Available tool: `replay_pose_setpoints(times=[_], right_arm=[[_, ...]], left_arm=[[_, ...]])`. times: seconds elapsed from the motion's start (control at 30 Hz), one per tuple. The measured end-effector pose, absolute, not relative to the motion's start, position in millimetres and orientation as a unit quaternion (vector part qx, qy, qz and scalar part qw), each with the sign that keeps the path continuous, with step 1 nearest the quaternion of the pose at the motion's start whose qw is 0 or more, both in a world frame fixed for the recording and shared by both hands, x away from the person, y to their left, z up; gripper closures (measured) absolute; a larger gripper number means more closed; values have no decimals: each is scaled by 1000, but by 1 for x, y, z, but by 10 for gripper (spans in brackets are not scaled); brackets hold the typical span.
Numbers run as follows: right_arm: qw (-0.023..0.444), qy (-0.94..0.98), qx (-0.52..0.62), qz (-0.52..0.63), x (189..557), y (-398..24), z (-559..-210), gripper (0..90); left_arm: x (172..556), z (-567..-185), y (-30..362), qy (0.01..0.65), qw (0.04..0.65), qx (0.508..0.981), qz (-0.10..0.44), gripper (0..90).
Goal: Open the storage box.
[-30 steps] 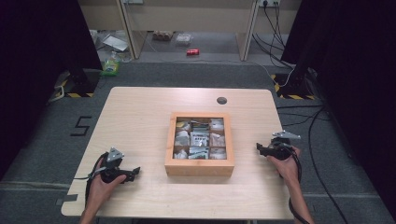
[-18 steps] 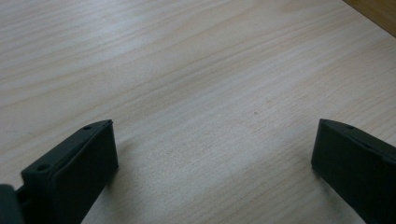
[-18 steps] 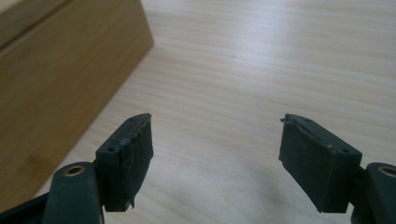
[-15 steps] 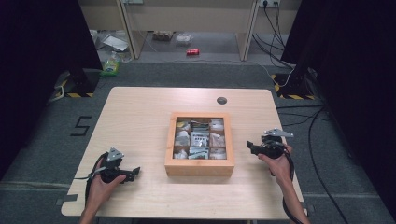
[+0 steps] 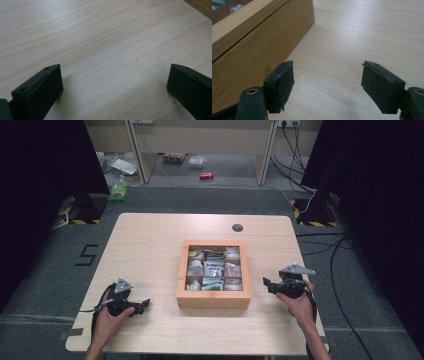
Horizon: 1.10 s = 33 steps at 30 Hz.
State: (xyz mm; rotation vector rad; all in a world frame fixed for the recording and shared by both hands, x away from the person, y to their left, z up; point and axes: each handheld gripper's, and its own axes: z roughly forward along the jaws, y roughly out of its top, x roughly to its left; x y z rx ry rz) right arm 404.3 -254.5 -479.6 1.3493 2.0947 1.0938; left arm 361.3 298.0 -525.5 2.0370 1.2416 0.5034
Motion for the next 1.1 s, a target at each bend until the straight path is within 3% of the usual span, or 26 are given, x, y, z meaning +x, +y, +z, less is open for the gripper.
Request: replay_pose_setpoints(times=[0.4,1.1], right_arm=[[212,752,469,412,370,-254,-477,268],[191,769,443,420,342,-236,-483,280]], left_arm=[[361,-526,298,478,345,784,194,0],[361,-526,298,478,345,784,194,0]])
